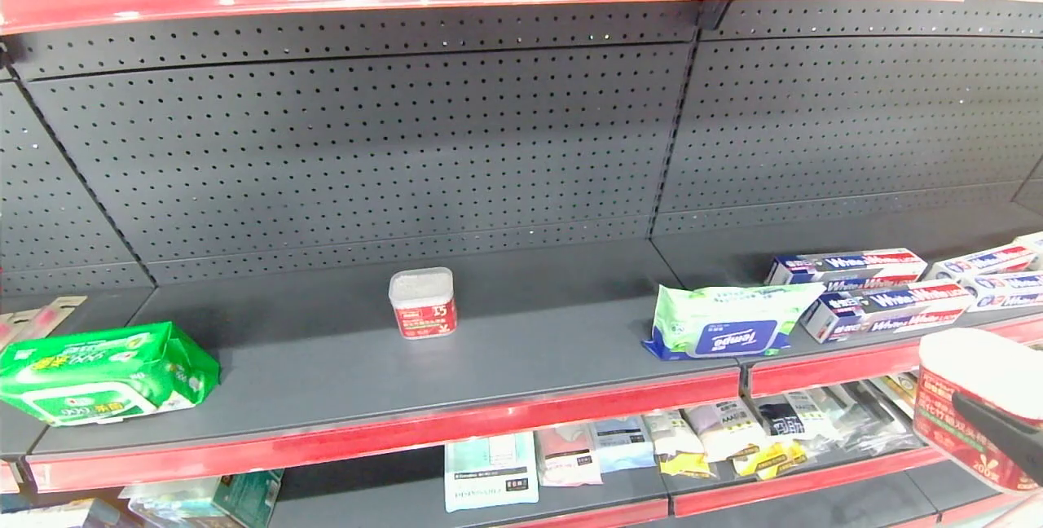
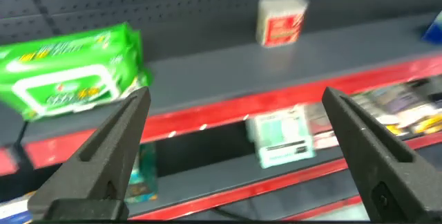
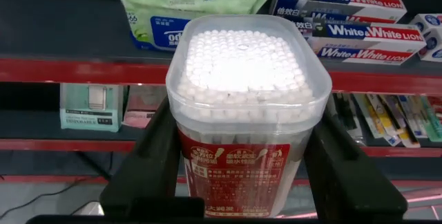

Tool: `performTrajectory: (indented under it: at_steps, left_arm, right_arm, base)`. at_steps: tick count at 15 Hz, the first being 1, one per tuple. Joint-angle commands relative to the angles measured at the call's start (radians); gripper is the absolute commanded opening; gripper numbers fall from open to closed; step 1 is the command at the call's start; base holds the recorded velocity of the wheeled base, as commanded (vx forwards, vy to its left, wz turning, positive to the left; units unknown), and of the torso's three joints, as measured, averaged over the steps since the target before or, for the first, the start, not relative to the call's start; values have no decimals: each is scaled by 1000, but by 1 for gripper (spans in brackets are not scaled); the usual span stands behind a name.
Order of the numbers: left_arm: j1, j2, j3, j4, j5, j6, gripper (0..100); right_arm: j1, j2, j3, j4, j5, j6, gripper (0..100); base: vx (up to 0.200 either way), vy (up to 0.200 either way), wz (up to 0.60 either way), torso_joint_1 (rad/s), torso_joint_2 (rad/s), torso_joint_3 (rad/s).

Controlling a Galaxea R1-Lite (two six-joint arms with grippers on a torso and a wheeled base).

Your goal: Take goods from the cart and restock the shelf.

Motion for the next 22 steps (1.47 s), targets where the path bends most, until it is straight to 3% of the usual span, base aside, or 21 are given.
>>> performTrajectory:
  at_steps: [1, 3, 4, 5, 6, 7, 9, 10, 11, 13, 14, 15, 16, 17, 18, 22]
  left_arm:
    - [18, 463, -153, -145, 3, -82, 100]
    - [114, 665, -158, -270, 36, -79, 100]
    - [124, 753, -133, -332, 49, -7, 100]
    - [122, 805, -127, -346, 36, 88, 100]
    - [122, 857, -130, -355, -30, 114, 100]
    - [131, 935, -159, -376, -221, 149, 100]
    - [167, 1076, -219, -382, -332, 237, 100]
    - [217, 1185, -288, -384, -425, 327, 100]
    - [234, 1263, -343, -384, -487, 406, 100]
    - [237, 1352, -421, -382, -560, 473, 100]
    - [236, 1412, -478, -381, -624, 501, 100]
    - [236, 1490, -547, -378, -685, 548, 100]
    - [234, 1543, -589, -375, -711, 594, 100]
    - [232, 1564, -602, -375, -719, 614, 100]
    - [220, 1627, -636, -373, -756, 679, 100]
    - [157, 1724, -713, -372, -817, 686, 100]
  right_arm:
    - [-1, -7, 1, -1, 0, -3, 0]
    - [-1, -22, 1, -1, -2, -1, 0]
    - [-4, -25, 2, -1, -2, -1, 0]
    - [-4, -26, 7, -1, -3, -1, 0]
    - [-6, -25, 12, -1, -3, -1, 0]
    - [-6, -22, 19, 1, -3, -6, 0]
    - [-4, -23, 15, 1, -3, -16, 0]
    - [-4, -20, 13, 1, -3, -16, 0]
    - [-4, -17, 15, 1, -3, -18, 0]
    - [-4, -22, 22, 3, -5, -27, 0]
    - [-4, -22, 27, 4, -5, -44, 0]
    - [-4, -14, 27, 4, -5, -56, 0]
    - [-4, -11, 26, 6, -5, -61, 0]
    - [-4, -10, 26, 6, -5, -61, 0]
    - [-4, -10, 27, 10, -6, -61, 0]
    - [-4, -13, 41, 10, -38, -61, 0]
  base:
    - [0, 0, 0, 0, 0, 0]
    - [0, 0, 0, 0, 0, 0]
    - [0, 0, 0, 0, 0, 0]
    - [0, 0, 0, 0, 0, 0]
    - [0, 0, 0, 0, 0, 0]
    - [0, 0, 0, 0, 0, 0]
    - [0, 0, 0, 0, 0, 0]
    - [0, 0, 0, 0, 0, 0]
    - [0, 0, 0, 0, 0, 0]
    - [0, 0, 0, 0, 0, 0]
    - [0, 0, 0, 0, 0, 0]
    - [0, 0, 0, 0, 0, 0]
    - [0, 0, 0, 0, 0, 0]
    - [0, 0, 0, 0, 0, 0]
    - [0, 0, 0, 0, 0, 0]
    - [0, 0, 0, 0, 0, 0]
